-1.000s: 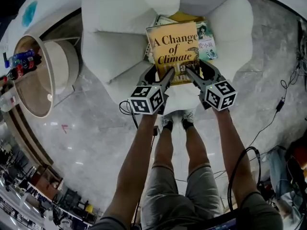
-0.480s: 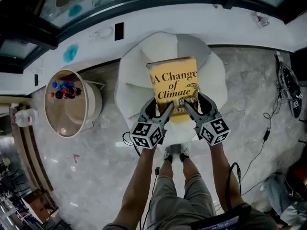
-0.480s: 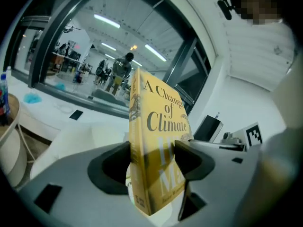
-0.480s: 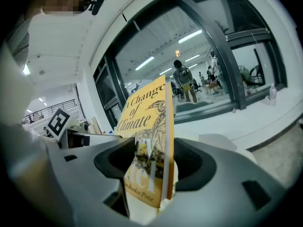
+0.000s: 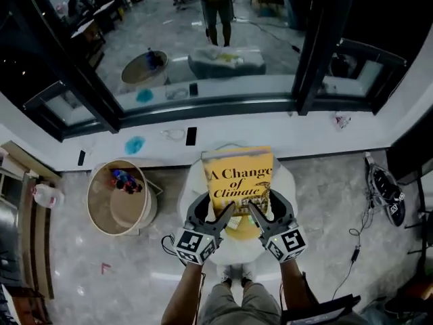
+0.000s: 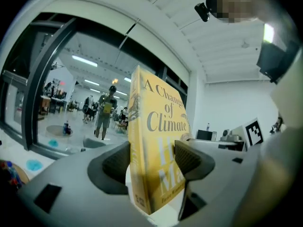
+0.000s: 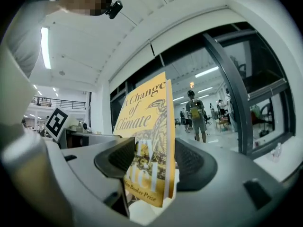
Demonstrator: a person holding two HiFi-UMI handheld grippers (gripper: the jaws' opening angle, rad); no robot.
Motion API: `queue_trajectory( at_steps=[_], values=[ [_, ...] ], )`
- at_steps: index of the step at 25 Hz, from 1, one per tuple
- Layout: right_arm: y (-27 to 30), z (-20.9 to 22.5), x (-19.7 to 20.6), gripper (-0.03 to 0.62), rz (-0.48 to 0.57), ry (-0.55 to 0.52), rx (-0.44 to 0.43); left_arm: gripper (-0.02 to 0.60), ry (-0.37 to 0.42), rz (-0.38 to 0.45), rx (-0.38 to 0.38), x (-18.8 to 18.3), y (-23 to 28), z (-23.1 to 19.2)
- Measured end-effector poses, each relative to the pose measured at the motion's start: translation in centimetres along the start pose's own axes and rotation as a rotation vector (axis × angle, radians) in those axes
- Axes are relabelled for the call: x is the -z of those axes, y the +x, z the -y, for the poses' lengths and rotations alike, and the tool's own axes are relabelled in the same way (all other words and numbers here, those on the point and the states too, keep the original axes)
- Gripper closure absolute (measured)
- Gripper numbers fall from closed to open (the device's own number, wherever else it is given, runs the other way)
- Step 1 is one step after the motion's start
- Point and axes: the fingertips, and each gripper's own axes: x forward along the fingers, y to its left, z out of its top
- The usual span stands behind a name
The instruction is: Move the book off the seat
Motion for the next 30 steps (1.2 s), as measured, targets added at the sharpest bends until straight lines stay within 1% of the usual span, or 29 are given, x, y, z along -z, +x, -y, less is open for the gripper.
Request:
queue_trajectory(
  at_steps=[2, 5, 7, 9, 12, 17, 20, 22, 24, 26, 28, 30],
  values=[
    [-1.4, -1.8, -4.2, 0.332, 0.034, -0.028, -0.001, 0.279, 0.05, 0.025, 0.008, -4.2, -1.8, 1.9],
    [-3.4, -3.7, -9.1, 0.332, 0.077, -0.065, -0.007, 0.279, 0.099, 0.08, 0.016, -8.9, -3.9, 4.6],
    [-4.6, -4.8, -11.8, 0.332, 0.105, -0.099, -0.019, 0.279, 0.133, 0.125, 0.02, -11.4, -5.3, 6.1],
    [-6.0, -6.4, -13.3, 0.332, 0.121, -0.131, -0.03, 0.28, 0.157, 0.149, 0.028, -12.6, -7.0, 7.3],
    [-7.7, -7.8, -13.0, 0.332, 0.124, -0.139, -0.023, 0.279, 0.157, 0.149, 0.033, -12.2, -8.9, 8.3],
    [-8.8, -8.1, -11.8, 0.332, 0.117, -0.109, -0.017, 0.279, 0.158, 0.137, 0.024, -11.0, -9.7, 9.0],
    [-9.2, -8.2, -11.5, 0.332, 0.114, -0.107, -0.03, 0.279, 0.162, 0.135, 0.01, -10.7, -10.0, 9.4],
    [-9.1, -8.7, -11.4, 0.332, 0.112, -0.103, -0.051, 0.279, 0.16, 0.136, -0.013, -10.6, -10.7, 9.3],
    [-8.6, -9.6, -11.3, 0.332, 0.109, -0.094, -0.088, 0.279, 0.158, 0.139, -0.049, -10.5, -11.7, 8.8],
    [-7.8, -10.8, -11.0, 0.332, 0.105, -0.088, -0.142, 0.279, 0.159, 0.139, -0.1, -10.4, -13.1, 8.0],
    [-6.8, -12.5, -10.5, 0.332, 0.098, -0.081, -0.21, 0.279, 0.159, 0.139, -0.17, -10.1, -15.0, 7.0],
    [-5.6, -14.5, -9.8, 0.332, 0.091, -0.073, -0.293, 0.279, 0.165, 0.149, -0.26, -9.8, -17.2, 5.9]
  ],
)
